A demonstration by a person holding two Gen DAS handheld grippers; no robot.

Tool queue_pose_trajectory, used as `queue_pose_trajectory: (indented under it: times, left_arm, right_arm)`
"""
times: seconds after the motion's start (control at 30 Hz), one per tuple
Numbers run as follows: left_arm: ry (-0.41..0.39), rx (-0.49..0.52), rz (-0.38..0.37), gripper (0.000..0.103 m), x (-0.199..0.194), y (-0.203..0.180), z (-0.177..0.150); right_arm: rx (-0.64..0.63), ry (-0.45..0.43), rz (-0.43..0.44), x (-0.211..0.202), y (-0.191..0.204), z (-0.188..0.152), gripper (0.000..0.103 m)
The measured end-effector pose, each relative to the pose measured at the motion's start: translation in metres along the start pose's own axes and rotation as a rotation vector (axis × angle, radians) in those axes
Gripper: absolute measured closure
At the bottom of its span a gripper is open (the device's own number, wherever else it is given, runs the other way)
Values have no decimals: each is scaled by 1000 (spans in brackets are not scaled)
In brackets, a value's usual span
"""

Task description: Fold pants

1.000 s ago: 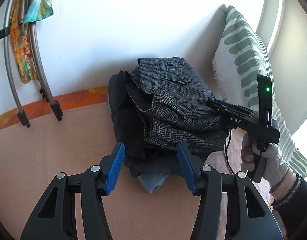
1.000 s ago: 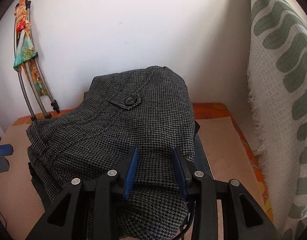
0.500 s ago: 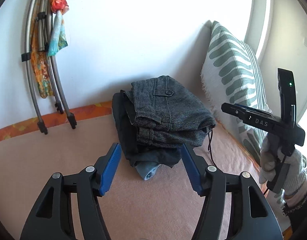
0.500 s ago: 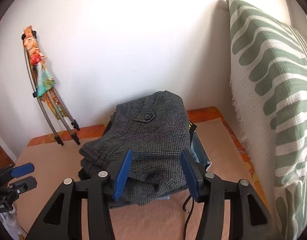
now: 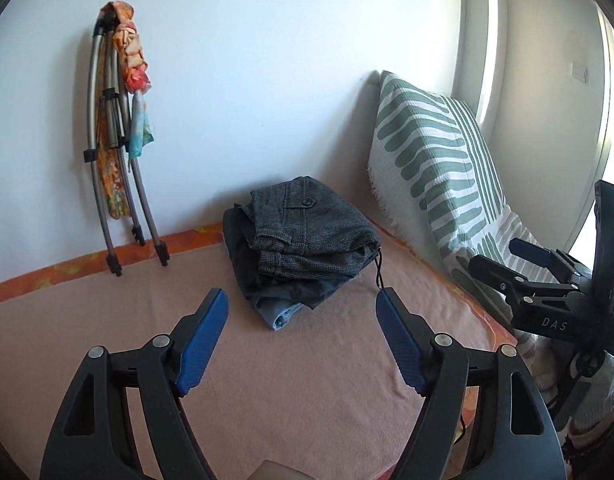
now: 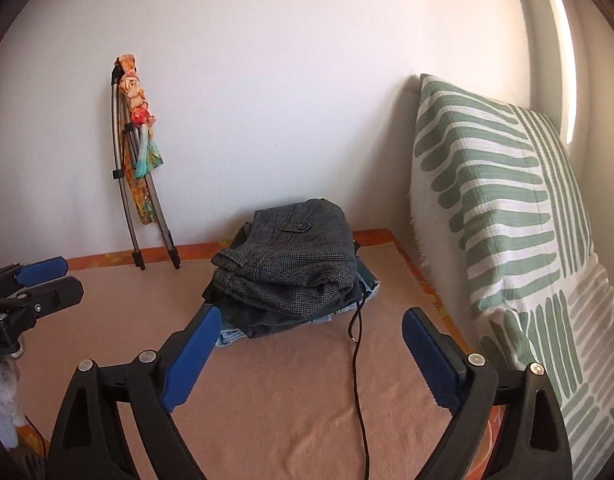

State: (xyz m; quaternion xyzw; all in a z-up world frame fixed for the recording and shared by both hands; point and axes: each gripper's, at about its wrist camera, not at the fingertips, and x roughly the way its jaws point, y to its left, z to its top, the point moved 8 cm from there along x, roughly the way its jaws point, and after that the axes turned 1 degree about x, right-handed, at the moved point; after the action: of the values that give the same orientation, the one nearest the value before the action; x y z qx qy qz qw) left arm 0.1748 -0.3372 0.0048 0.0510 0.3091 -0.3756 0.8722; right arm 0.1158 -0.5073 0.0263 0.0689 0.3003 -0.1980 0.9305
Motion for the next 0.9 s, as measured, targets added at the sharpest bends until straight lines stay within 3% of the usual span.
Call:
queue_pose_trajectory:
  times: [0.17, 0.33, 0.6, 0.9]
  left_arm:
    - [-15, 5, 45, 22, -20, 1, -18]
    - [-18, 6, 102, 17, -34, 7, -31]
    - [10, -39, 98, 15, -39, 9, -45]
    - [-17, -44, 94, 15, -52, 6, -41]
  right_arm:
    - [29, -44, -73, -32, 2, -14, 0]
    - [65, -32, -70, -47, 5, -29, 0]
    - [67, -52, -72, -60, 12, -29, 0]
    - [58, -62, -82, -67, 15, -31, 0]
